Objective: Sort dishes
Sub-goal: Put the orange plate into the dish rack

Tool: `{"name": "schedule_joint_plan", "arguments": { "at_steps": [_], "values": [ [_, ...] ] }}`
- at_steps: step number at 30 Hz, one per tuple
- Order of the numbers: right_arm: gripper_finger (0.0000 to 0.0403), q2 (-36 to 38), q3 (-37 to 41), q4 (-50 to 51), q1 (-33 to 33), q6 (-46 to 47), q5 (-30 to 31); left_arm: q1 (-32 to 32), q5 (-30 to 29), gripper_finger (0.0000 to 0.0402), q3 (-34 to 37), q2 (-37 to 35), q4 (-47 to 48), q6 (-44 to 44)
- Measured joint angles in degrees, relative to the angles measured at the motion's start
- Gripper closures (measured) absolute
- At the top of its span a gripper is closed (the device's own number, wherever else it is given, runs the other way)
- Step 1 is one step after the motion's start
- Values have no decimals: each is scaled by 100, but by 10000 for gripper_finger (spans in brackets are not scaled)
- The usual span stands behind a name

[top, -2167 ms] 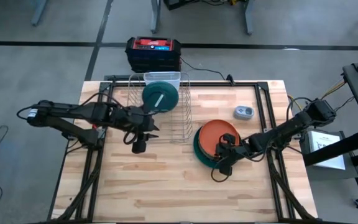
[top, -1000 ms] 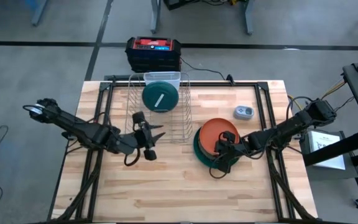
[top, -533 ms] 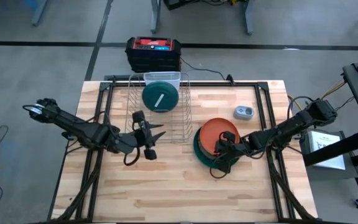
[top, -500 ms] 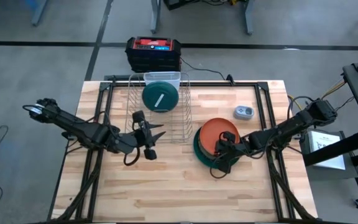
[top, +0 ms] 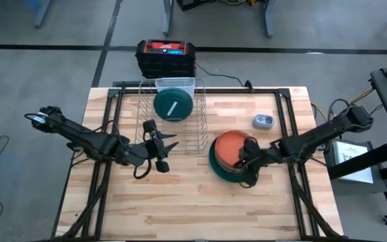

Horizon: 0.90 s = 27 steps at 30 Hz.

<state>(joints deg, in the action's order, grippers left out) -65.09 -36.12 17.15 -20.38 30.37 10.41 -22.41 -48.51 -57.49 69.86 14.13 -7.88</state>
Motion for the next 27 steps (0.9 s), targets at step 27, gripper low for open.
{"name": "schedule_joint_plan", "arguments": {
  "at_steps": [27],
  "values": [
    [403,2864,2,-2653,1439,-884,-1130,-13,-4136,284,39,-24,754,77]
  ]
}}
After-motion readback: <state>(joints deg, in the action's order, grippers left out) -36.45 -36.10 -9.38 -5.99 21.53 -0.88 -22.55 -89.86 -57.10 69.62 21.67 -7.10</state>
